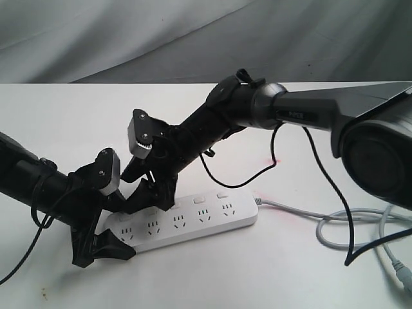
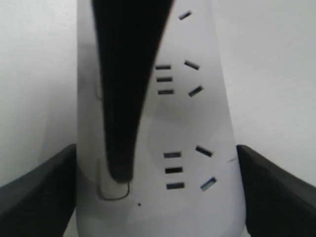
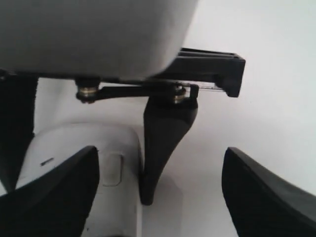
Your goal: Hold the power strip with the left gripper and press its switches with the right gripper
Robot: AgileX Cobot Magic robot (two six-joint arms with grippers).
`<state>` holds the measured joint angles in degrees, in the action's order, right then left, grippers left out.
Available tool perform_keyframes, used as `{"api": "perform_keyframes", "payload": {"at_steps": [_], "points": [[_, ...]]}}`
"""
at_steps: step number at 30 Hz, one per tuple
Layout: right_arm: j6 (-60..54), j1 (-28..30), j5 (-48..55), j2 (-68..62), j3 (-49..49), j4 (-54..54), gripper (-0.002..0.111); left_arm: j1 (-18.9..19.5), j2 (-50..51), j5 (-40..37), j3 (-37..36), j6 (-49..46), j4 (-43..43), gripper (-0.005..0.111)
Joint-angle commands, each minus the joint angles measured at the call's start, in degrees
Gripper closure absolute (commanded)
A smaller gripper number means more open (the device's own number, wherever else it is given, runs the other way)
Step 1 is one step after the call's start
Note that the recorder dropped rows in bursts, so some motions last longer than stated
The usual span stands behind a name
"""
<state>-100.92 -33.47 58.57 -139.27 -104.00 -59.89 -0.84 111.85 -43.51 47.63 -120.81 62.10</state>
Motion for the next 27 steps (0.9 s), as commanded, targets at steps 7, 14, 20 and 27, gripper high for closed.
{"api": "perform_keyframes", "payload": {"at_steps": [7, 14, 20, 27], "points": [[-0.66, -1.94, -5.90, -0.50, 0.23, 0.67, 0.043, -0.41, 0.08, 0.25, 0.36, 0.84, 0.73, 0.107], [-0.17, -1.94, -6.71, -1.41, 0.23, 1.89, 0.043, -0.41, 0.08, 0.25, 0.36, 0.84, 0.73, 0.107], [2.03, -1.94, -6.50, -2.31, 0.23, 4.53, 0.043, -0.41, 0.08, 0.25, 0.36, 0.84, 0.73, 0.107], [3.94, -1.96, -6.50, -2.21, 0.23, 11.21, 0.043, -0.41, 0.08, 0.25, 0.36, 0.84, 0.73, 0.107]]}}
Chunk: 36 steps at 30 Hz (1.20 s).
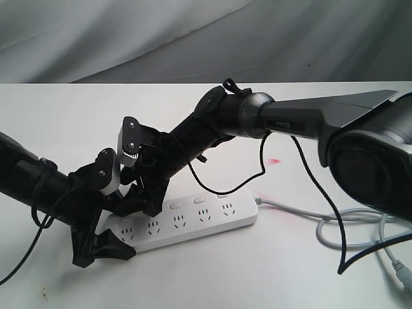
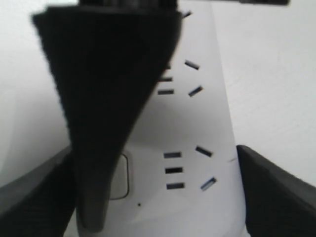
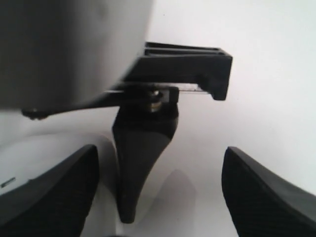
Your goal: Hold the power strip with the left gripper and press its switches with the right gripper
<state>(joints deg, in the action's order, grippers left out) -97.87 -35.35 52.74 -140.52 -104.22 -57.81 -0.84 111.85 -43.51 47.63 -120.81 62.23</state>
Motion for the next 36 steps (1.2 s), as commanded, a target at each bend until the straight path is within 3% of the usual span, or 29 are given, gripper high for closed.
{"api": "perform_keyframes", "payload": {"at_steps": [1, 31, 36], "points": [[1.00, -0.08, -0.67, -0.96, 0.45, 9.21, 0.043, -0.41, 0.08, 0.25, 0.36, 0.84, 0.60, 0.107], [2.93, -2.71, -4.75, -1.07, 0.45, 15.45, 0.043, -0.41, 0.08, 0.25, 0.36, 0.84, 0.60, 0.107], [3.14, -1.22, -1.10, 0.14, 0.45, 9.14, 0.043, -0.41, 0.08, 0.25, 0.36, 0.84, 0.60, 0.107]]}}
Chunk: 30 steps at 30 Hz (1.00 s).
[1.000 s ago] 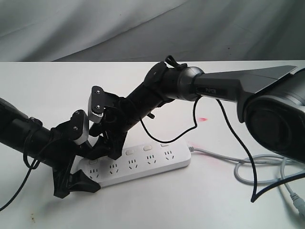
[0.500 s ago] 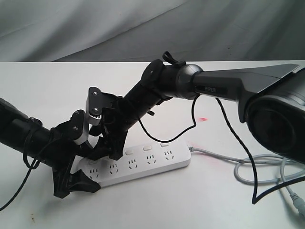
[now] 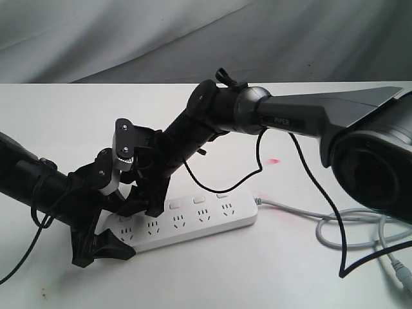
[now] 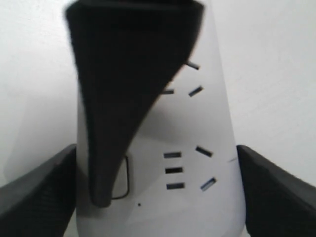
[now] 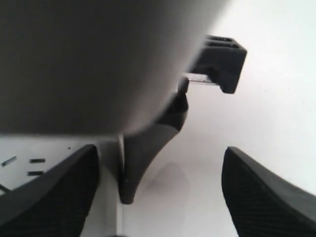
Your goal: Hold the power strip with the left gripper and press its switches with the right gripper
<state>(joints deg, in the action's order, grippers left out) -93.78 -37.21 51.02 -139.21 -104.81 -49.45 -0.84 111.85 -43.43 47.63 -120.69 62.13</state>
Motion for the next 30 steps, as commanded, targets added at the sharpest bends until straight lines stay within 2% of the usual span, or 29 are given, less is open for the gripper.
{"api": "perform_keyframes", "payload": {"at_steps": [1, 6, 13, 30], "points": [[-1.28, 1.34, 2.12, -0.56, 1.04, -0.52, 0.043, -0.41, 0.08, 0.17, 0.36, 0.73, 0.70, 0.107], [-2.89, 5.12, 9.09, 2.32, 1.04, -5.30, 0.043, -0.41, 0.08, 0.17, 0.36, 0.73, 0.70, 0.107], [-2.98, 8.62, 11.17, 2.85, 1.04, -3.58, 0.043, -0.41, 0.08, 0.17, 0.36, 0.73, 0.70, 0.107], [-3.42, 6.54, 10.59, 1.17, 1.04, -3.39, 0.043, -0.41, 0.08, 0.17, 0.36, 0.73, 0.70, 0.107]]}}
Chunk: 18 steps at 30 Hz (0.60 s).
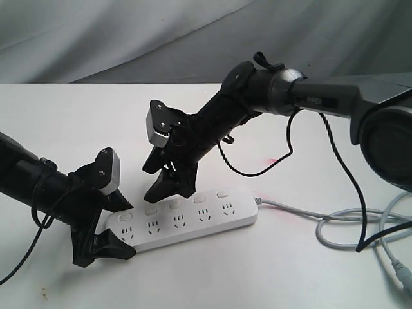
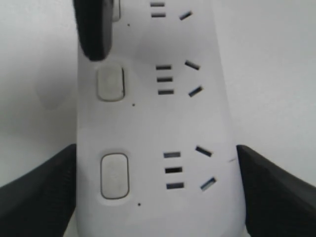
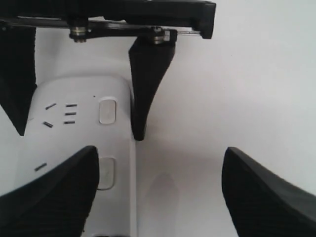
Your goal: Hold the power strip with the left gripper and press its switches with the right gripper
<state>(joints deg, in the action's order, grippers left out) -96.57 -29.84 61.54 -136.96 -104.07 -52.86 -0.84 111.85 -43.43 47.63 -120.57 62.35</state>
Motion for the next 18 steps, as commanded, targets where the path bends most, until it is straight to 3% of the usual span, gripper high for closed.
{"api": "perform_keyframes", "payload": {"at_steps": [1, 18], "points": [[-0.62, -0.89, 0.06, -1.36, 0.30, 0.02, 0.043, -0.41, 0.08, 0.17, 0.36, 0.61, 0.48, 0.107], [-0.22, -1.06, -1.55, -1.90, 0.30, -1.55, 0.043, -0.41, 0.08, 0.17, 0.36, 0.61, 0.48, 0.107]]}}
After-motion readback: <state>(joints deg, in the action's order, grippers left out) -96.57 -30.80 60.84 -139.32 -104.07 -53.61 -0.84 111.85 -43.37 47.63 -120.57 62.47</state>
